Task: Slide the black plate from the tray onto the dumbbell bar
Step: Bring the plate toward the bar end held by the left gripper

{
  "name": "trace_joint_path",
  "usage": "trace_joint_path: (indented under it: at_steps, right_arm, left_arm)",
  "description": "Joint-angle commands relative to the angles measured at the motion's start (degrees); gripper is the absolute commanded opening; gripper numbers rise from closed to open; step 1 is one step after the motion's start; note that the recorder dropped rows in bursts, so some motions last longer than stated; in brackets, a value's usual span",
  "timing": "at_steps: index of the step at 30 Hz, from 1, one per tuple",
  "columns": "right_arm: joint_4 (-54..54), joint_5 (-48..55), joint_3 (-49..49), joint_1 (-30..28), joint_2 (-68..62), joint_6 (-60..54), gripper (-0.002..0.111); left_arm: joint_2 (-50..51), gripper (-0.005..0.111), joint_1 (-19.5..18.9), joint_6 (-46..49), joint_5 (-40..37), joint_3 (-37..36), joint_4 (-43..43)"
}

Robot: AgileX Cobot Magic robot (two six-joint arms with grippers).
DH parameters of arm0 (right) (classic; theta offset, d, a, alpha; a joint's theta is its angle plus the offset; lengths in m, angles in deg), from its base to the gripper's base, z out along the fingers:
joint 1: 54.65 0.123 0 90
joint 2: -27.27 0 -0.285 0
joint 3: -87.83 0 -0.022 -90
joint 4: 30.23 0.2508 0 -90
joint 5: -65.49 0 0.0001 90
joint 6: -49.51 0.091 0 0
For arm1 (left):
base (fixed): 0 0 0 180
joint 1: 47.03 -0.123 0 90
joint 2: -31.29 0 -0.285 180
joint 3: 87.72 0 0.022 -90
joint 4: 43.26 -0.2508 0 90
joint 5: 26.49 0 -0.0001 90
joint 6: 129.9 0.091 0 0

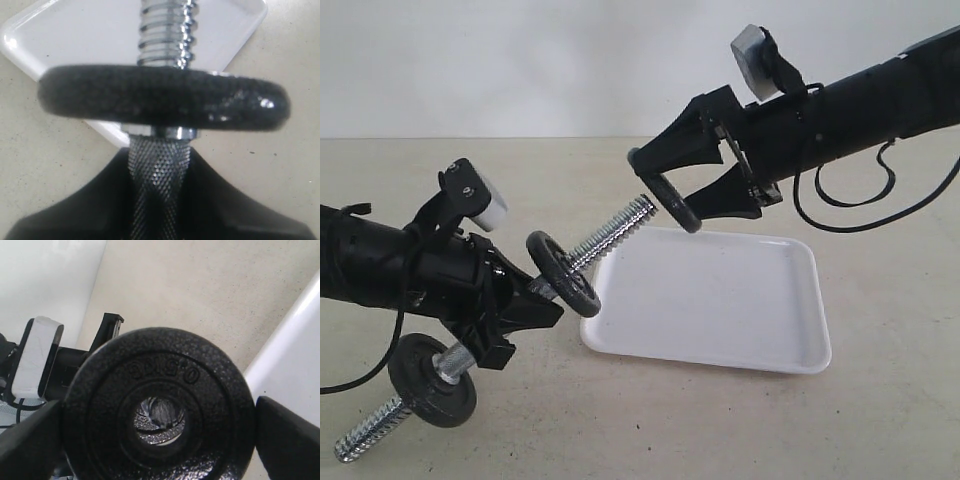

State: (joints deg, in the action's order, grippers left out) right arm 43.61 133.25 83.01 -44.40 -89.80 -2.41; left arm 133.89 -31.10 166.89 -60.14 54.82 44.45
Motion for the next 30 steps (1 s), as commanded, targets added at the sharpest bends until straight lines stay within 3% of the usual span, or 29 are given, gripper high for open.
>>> trace_joint_path:
  at_steps: [1, 30]
  right_arm:
    - [3.69, 2.2, 0.31, 1.46, 1.47, -1.18, 0.0]
    - [3.62, 2.2, 0.31, 1.73, 1.47, -1.18, 0.0]
  left_arm:
    - [-2.06, 0.004, 0.15, 1.1, -7.95, 1.61, 6.32]
    - [-2.82, 0.004, 0.15, 1.1, -13.07, 1.61, 7.64]
